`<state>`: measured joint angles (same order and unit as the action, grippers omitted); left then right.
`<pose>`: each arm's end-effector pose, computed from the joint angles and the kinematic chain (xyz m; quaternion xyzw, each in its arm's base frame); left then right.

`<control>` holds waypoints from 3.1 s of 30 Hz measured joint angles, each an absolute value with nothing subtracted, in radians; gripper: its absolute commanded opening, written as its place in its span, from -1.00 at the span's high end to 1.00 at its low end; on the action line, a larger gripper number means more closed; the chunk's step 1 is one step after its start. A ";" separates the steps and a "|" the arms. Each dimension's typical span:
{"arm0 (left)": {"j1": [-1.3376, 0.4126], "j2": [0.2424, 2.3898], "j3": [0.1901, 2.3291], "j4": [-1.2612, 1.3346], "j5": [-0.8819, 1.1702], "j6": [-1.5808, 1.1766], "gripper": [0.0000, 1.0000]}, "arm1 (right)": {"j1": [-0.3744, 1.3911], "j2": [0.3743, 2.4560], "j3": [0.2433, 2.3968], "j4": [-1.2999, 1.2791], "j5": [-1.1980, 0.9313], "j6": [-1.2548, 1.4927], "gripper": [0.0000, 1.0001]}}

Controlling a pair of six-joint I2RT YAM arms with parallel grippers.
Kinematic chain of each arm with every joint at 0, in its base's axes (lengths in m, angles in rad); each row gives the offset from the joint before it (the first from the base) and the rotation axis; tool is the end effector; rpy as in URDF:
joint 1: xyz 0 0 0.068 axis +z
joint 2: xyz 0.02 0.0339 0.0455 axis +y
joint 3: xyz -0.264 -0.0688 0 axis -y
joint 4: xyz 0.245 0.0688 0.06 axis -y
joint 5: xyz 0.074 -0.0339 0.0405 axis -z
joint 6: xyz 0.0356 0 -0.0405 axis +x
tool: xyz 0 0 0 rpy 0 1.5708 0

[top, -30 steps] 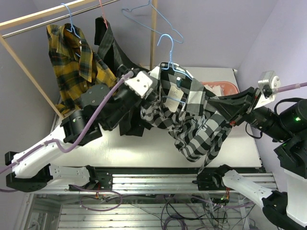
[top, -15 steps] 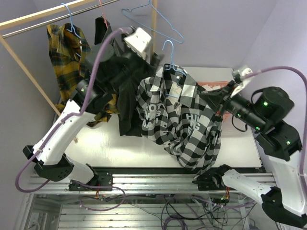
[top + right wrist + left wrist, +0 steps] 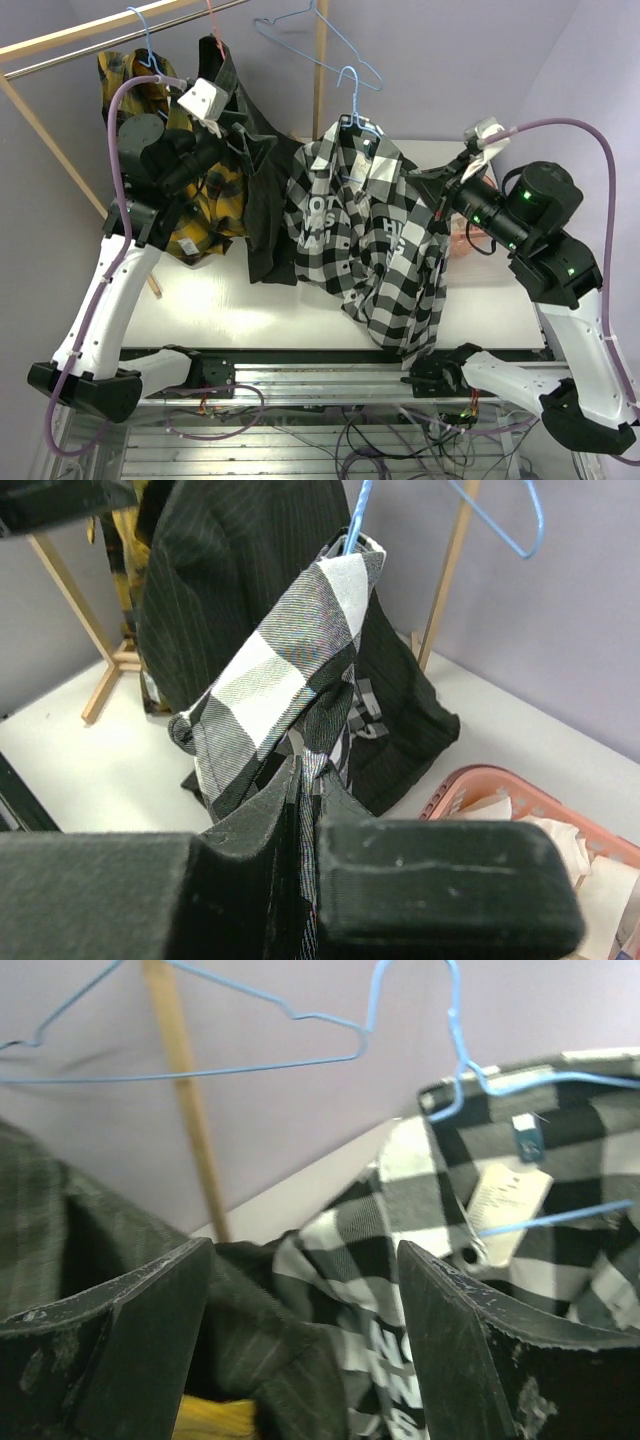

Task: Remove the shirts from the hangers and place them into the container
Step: Remove the shirt from the hanger.

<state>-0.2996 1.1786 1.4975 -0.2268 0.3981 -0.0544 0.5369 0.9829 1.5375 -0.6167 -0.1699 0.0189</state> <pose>0.2246 -0.0838 0.5011 0.2258 0.6377 -0.2587 0.6895 0.1337 0.0866 0.5064 -0.2421 0.6870 0.2466 0.6392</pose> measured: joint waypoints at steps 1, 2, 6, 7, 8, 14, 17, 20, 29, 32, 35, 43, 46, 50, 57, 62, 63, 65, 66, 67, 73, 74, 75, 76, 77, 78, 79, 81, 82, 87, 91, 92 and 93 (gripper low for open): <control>-0.300 1.172 1.478 -0.201 0.442 -0.072 -0.67 | 0.537 0.976 1.538 -0.606 -0.168 0.021 1.00; -0.300 1.171 1.469 -0.183 0.473 -0.084 -0.67 | 0.537 0.967 1.538 -0.595 -0.168 0.023 1.00; -0.300 1.177 1.457 -0.118 0.576 -0.117 -0.68 | 0.537 0.913 1.538 -0.559 -0.175 0.038 1.00; -0.300 1.177 1.456 -0.108 0.592 -0.121 -0.68 | 0.537 0.895 1.538 -0.550 -0.182 0.042 1.00; -0.300 1.177 1.455 -0.099 0.602 -0.122 -0.68 | 0.537 0.876 1.538 -0.542 -0.191 0.046 1.00; -0.300 1.178 1.456 -0.060 0.631 -0.125 -0.67 | 0.542 0.791 1.538 -0.506 -0.265 0.086 1.00; -0.300 1.183 1.461 -0.056 0.631 -0.123 -0.65 | 0.546 0.779 1.538 -0.495 -0.304 0.110 1.00; -0.300 1.198 1.486 -0.056 0.630 -0.120 -0.64 | 0.546 0.786 1.538 -0.493 -0.331 0.127 1.00; -0.353 1.208 1.565 -0.087 0.605 -0.065 -0.61 | 0.547 0.801 1.537 -0.492 -0.378 0.154 1.00; -0.415 1.214 1.586 -0.126 0.579 -0.017 -0.61 | 0.547 0.801 1.537 -0.492 -0.382 0.159 1.00; -0.491 1.230 1.602 -0.179 0.535 0.043 -0.61 | 0.547 0.801 1.537 -0.491 -0.386 0.161 1.00; -0.553 1.262 1.604 -0.260 0.398 0.163 -0.56 | 0.547 0.801 1.537 -0.491 -0.397 0.169 1.00; -0.554 1.264 1.597 -0.255 0.358 0.187 -0.48 | 0.547 0.802 1.537 -0.491 -0.402 0.172 1.00; -0.557 1.264 1.574 -0.221 0.341 0.199 -0.27 | 0.547 0.806 1.537 -0.492 -0.412 0.178 1.00; -0.579 1.280 1.542 -0.154 0.341 0.202 0.36 | 0.547 0.810 1.537 -0.491 -0.422 0.186 1.00; -0.586 1.283 1.518 -0.132 0.340 0.237 0.86 | 0.547 0.816 1.539 -0.492 -0.412 0.184 1.00; -0.587 1.283 1.515 -0.136 0.339 0.253 0.86 | 0.546 0.821 1.546 -0.500 -0.403 0.180 0.92; -0.587 1.286 1.514 -0.150 0.329 0.268 0.86 | 0.546 0.845 1.583 -0.535 -0.374 0.166 0.73; -0.588 1.287 1.516 -0.164 0.316 0.274 0.86 | 0.546 0.860 1.603 -0.558 -0.353 0.159 0.72; -0.590 1.290 1.523 -0.185 0.298 0.278 0.86 | 0.546 0.873 1.617 -0.572 -0.334 0.152 0.71; -0.593 1.298 1.550 -0.285 0.182 0.300 0.86 | 0.547 0.940 1.680 -0.682 -0.187 0.108 0.01; -0.593 1.298 1.554 -0.298 0.165 0.302 0.86 | 0.547 0.944 1.681 -0.692 -0.170 0.108 -0.15; -0.593 1.298 1.565 -0.319 0.144 0.308 0.86 | 0.547 0.947 1.683 -0.702 -0.149 0.104 -0.24; -0.593 1.298 1.574 -0.333 0.127 0.311 0.86 | 0.547 0.948 1.684 -0.710 -0.126 0.101 -0.27; -0.595 1.298 1.585 -0.351 0.108 0.315 0.86 | 0.548 0.949 1.687 -0.719 -0.106 0.097 -0.28; -0.599 1.298 1.600 -0.366 0.087 0.319 0.86 | 0.548 0.949 1.696 -0.730 -0.084 0.093 -0.27; -0.601 1.298 1.615 -0.382 0.069 0.322 0.86 | 0.547 0.951 1.713 -0.740 -0.060 0.090 -0.25; -0.612 1.306 1.656 -0.417 0.029 0.325 0.86 | 0.547 0.957 1.760 -0.754 -0.020 0.089 -0.22; -0.620 1.314 1.685 -0.433 0.007 0.326 0.86 | 0.547 0.959 1.787 -0.755 -0.004 0.089 -0.20; -0.700 1.402 1.872 -0.517 -0.134 0.337 0.86 | 0.547 0.957 1.838 -0.749 0.014 0.089 -0.11; -0.780 1.465 1.951 -0.566 -0.234 0.344 0.86 | 0.548 0.965 1.756 -0.725 -0.022 0.089 -0.11; -0.799 1.480 1.966 -0.583 -0.262 0.345 0.86 | 0.548 0.971 1.722 -0.719 -0.038 0.091 -0.10; -0.814 1.493 1.979 -0.600 -0.285 0.345 0.86 | 0.548 0.981 1.689 -0.712 -0.051 0.092 -0.11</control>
